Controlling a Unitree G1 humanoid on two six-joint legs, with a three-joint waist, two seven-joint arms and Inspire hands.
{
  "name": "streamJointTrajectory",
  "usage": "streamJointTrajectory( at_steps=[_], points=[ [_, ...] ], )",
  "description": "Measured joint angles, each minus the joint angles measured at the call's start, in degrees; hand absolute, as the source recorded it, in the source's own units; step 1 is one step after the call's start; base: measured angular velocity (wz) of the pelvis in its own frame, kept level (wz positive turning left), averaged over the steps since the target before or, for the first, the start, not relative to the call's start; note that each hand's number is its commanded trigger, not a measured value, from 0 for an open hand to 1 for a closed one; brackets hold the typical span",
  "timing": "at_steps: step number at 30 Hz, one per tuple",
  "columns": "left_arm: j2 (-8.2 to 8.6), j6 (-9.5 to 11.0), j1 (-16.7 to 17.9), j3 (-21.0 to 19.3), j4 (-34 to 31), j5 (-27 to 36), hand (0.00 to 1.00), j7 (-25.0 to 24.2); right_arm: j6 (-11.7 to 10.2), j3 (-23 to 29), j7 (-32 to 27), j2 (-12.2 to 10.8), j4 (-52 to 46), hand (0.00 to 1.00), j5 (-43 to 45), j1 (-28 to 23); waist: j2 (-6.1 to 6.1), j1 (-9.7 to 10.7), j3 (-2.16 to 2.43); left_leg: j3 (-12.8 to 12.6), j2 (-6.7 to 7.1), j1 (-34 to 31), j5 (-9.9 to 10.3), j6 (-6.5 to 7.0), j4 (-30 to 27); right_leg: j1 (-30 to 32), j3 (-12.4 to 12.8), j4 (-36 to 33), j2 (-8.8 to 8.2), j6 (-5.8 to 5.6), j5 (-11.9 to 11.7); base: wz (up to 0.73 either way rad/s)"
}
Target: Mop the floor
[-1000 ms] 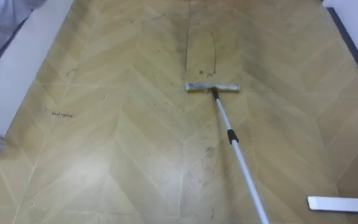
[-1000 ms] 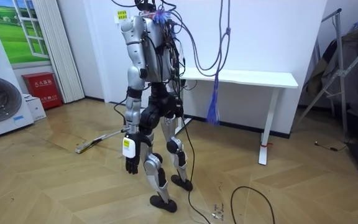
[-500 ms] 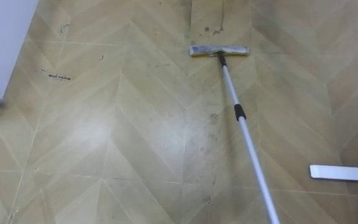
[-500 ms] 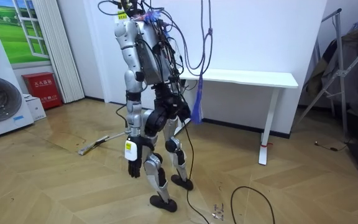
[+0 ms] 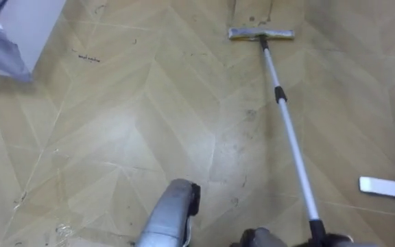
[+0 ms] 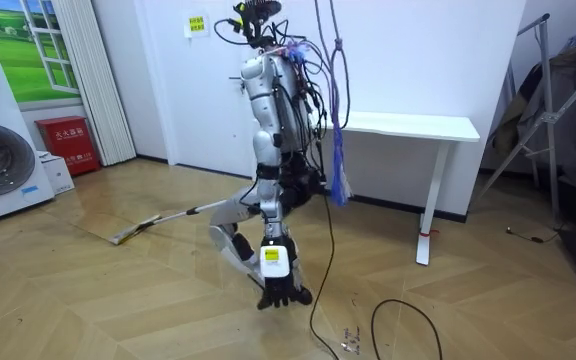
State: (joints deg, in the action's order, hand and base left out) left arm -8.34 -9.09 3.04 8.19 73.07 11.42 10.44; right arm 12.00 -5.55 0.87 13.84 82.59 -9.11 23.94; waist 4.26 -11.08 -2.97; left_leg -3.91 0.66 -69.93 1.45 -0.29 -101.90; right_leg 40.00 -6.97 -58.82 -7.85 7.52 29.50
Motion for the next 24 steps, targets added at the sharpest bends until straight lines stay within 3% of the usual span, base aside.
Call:
streamJointTrajectory(
  at_steps=[1,2,3,4,5,6,7,8,9,10,11,12,14,15,17,19,20,21,22,23,24],
  points=[
    [0.04,0.17,0.01,-0.03,-0.25,-0.27,0.0,-0.28,-0.05,-0.09,0.37,0.35,0.02,1.0,-0.7,0.3,-0.01,0.14,0.05,-0.09,0.03,0.23,0.86,-0.07,2.96,-0.47,0.4,0.54,0.01,-0.65,0.05,0.56],
    [-0.08,0.4,0.21,-0.17,-0.38,-1.4,0.0,-1.11,-0.07,-0.9,0.86,1.34,0.03,1.0,-2.48,0.04,0.12,0.22,0.04,-0.41,0.0,2.46,2.32,-0.29,12.48,-1.21,1.1,1.03,0.4,-2.25,0.52,0.66],
    [-0.21,0.44,-0.12,-0.2,-0.95,-3.19,0.0,-1.87,0.03,-2.04,1.32,2.37,0.4,1.0,-4.68,-1.0,-1.6,0.41,0.55,-0.51,-0.42,6.39,3.36,-0.58,25.6,-1.84,1.3,1.03,1.43,-3.06,0.91,0.66],
    [-0.24,0.37,-0.03,-0.21,-1.06,-3.89,0.0,-2.5,-0.04,-2.47,1.38,2.92,0.48,1.0,-5.34,-1.68,-1.71,0.54,0.43,-0.47,-0.8,8.66,3.5,-0.67,32.33,-2.03,1.25,0.89,2.15,-3.67,1.35,0.43],
    [-0.26,0.04,0.07,-0.31,-1.11,-5.38,0.0,-3.75,-0.24,-3.71,1.68,4.1,0.35,1.0,-6.67,-3.38,-3.39,0.32,0.93,-0.5,-1.77,13.27,3.67,-0.46,44.42,-2.1,1.12,0.7,3.29,-3.87,2.33,0.09],
    [-0.29,-0.85,0.01,-0.49,-1.01,-5.46,0.0,-4.75,-0.57,-4.74,1.75,5.01,0.39,1.0,-7.82,-5.28,-4.48,0.46,1.23,-0.65,-2.18,16.69,5.13,0.48,51.89,-2.08,1.01,0.7,3.66,-3.8,2.97,0.03],
    [-0.33,-1.2,-0.33,-0.85,-0.83,-5.43,0.0,-4.96,-0.85,-4.72,1.75,5.32,0.45,1.0,-8.23,-6.59,-4.74,1.01,1.4,-0.77,-1.77,17.42,7.69,1.99,53.43,-2.11,0.93,0.78,3.16,-4.31,3.45,0.22],
    [-0.33,-1.43,-1.06,-1.24,0.0,-5.42,0.0,-5.11,-0.91,-4.48,1.72,5.94,0.83,1.0,-7.74,-9.46,-5.19,2.39,1.72,-1.44,-0.26,17.86,9.64,4.12,53.97,-2.78,0.77,1.36,1.45,-5.77,3.66,0.48],
    [-0.29,-1.56,-1.81,-1.44,0.41,-5.18,0.0,-5.09,-0.57,-4.49,1.38,6.16,1.54,1.0,-6.76,-12.52,-5.34,3.47,1.88,-2.47,0.68,18.7,11.72,5.65,53.64,-3.45,1.97,0.22,0.58,-6.16,3.52,0.48],
    [-0.28,-1.56,-2.03,-1.64,0.34,-5.27,0.0,-5.02,-0.52,-4.41,0.84,6.12,2.24,1.0,-6.5,-14.09,-5.44,4.03,1.92,-2.69,1.3,19.19,12.81,5.96,53.01,-3.01,2.75,-1.97,0.2,-7.09,2.45,0.23],
    [-0.21,-1.61,-2.01,-2.48,-0.22,-5.35,0.0,-4.73,0.01,-4.48,0.03,5.9,2.82,1.0,-6.25,-17.4,-5.62,4.59,1.94,-3.13,2.13,20.76,15.47,6.67,51.4,-0.85,4.46,-8.43,-0.13,-8.3,-1.98,-0.06],
    [-0.16,-1.63,-1.73,-2.49,-1.01,-5.31,0.0,-4.38,0.72,-4.95,-0.48,5.61,2.78,1.0,-6.37,-20.86,-6.41,4.74,2.38,-3.23,2.16,22.28,18.53,7.26,49.81,1.56,6.02,-14.55,0.35,-8.54,-8.66,-0.19],
    [-0.23,-1.61,-1.17,-2.5,-3.04,-5.31,0.0,-3.71,1.93,-5.71,-1.61,4.49,2.22,1.0,-6.5,-24.23,-7.78,5.68,3.23,-2.93,2.09,23.8,21.48,8.26,48.82,5.05,7.19,-19.49,1.4,-8.88,-14.28,-0.21],
    [-0.28,-1.52,-1.49,-2.49,-4.53,-5.38,0.0,-2.98,1.92,-5.68,-2.38,3.34,1.64,1.0,-6.55,-25.33,-8.58,6.88,2.98,-2.73,2.08,24.46,22.5,8.61,48.59,7.76,7.23,-19.99,2.04,-9.13,-13.59,-0.12],
    [0.07,-0.83,-1.73,-2.31,-6.06,-5.41,0.0,-2.02,2.13,-5.31,-4.06,1.4,0.54,1.0,-6.75,-26.17,-9.41,7.82,2.92,-2.67,2.14,25.34,23.9,9.0,49.11,12.52,7.72,-16.36,3.37,-9.25,-12.32,-0.15],
    [0.54,-0.8,-1.64,-2.28,-6.28,-5.94,0.0,-1.93,2.48,-4.38,-5.02,-0.33,-0.16,1.0,-6.71,-26.05,-9.57,7.76,2.84,-2.72,2.38,27.3,25.07,9.0,50.46,15.08,7.16,-7.28,4.39,-9.16,-12.13,-0.24],
    [0.76,-1.2,-1.1,-2.22,-6.19,-5.94,0.0,-1.9,3.2,-4.24,-5.11,-0.94,-0.22,1.0,-6.76,-24.97,-9.49,7.57,2.72,-2.74,2.52,29.61,25.87,8.83,51.87,14.83,6.56,0.88,5.17,-8.94,-12.27,-0.2],
    [0.87,-1.9,-0.31,-2.25,-6.22,-5.96,0.0,-1.82,4.26,-3.63,-5.36,-0.89,-0.18,1.0,-6.61,-23.44,-9.11,7.54,2.5,-2.65,2.89,32.46,26.74,8.54,53.43,13.9,5.13,8.16,5.24,-7.66,-13.13,-0.15],
    [0.83,-2.44,0.05,-2.24,-6.28,-6.01,0.0,-1.66,4.86,-3.14,-5.66,-0.82,-0.05,1.0,-6.4,-22.55,-8.86,7.54,2.36,-2.61,3.1,33.85,27.19,8.36,54.15,13.3,4.38,10.96,5.14,-7.17,-13.67,0.0],
    [0.78,-3.72,0.59,-2.36,-6.16,-5.85,0.0,-0.69,6.39,-2.71,-6.2,-0.33,0.02,1.0,-6.31,-20.58,-8.34,7.36,1.97,-2.41,3.16,36.85,28.63,7.9,54.91,11.5,2.77,13.32,4.98,-5.48,-15.11,0.11],
    [0.7,-4.76,1.0,-2.39,-6.18,-5.85,0.0,0.05,7.38,-2.05,-6.74,0.49,0.19,1.0,-6.2,-18.73,-7.97,6.43,1.92,-1.7,2.91,38.86,30.07,6.75,53.97,9.65,1.91,12.14,4.94,-4.57,-14.92,0.13]
  ],
)
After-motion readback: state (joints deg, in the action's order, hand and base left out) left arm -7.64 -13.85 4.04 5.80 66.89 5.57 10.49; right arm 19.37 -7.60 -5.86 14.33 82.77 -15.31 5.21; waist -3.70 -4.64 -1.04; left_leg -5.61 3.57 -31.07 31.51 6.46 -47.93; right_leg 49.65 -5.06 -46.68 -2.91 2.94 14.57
